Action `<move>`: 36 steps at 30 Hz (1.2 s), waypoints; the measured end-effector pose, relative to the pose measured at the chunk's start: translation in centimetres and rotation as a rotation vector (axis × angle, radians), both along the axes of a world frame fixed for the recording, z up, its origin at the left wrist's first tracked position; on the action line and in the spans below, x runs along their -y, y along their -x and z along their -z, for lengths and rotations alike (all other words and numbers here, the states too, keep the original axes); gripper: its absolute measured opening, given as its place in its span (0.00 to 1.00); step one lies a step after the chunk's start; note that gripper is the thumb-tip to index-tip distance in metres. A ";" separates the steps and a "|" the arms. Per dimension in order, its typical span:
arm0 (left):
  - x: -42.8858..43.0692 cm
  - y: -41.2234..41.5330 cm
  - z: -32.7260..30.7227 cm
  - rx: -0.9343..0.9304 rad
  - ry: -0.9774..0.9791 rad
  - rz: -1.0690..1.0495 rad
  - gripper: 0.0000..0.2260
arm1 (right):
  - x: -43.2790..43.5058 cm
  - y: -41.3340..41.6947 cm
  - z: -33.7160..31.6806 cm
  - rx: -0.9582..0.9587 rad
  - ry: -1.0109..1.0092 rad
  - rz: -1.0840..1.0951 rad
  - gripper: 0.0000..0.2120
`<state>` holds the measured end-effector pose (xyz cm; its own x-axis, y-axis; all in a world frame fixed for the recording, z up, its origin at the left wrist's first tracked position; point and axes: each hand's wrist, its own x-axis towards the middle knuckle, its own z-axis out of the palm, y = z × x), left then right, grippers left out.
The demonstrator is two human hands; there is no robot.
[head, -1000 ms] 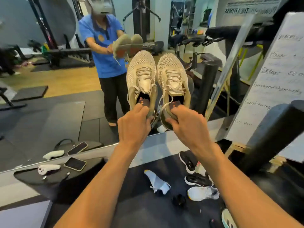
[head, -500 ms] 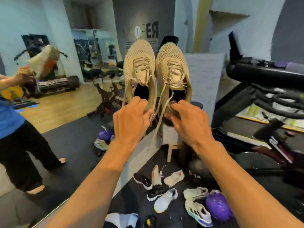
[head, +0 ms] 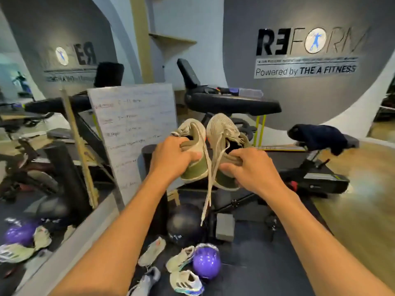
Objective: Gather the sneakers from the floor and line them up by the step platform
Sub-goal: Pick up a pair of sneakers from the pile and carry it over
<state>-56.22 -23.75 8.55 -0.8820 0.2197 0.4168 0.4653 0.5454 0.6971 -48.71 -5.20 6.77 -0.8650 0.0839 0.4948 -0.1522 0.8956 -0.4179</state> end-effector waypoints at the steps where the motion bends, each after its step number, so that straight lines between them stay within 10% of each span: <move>1: -3.2 -0.3 0.4 -0.020 0.072 0.002 0.07 | -2.4 -0.5 0.2 0.035 -0.025 0.041 0.14; 11: -30.4 -3.1 4.9 -0.317 0.602 0.237 0.10 | -23.9 -5.2 1.2 0.314 -0.046 0.399 0.10; 36: -86.5 -2.2 12.3 -0.111 0.703 1.262 0.07 | -69.3 -11.2 8.9 0.552 0.514 1.065 0.10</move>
<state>-53.99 62.80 -3.73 0.0797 0.9956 -0.0503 0.9185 -0.0537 0.3918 -37.54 64.07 -2.10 -0.3339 0.9220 -0.1958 0.8296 0.1889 -0.5255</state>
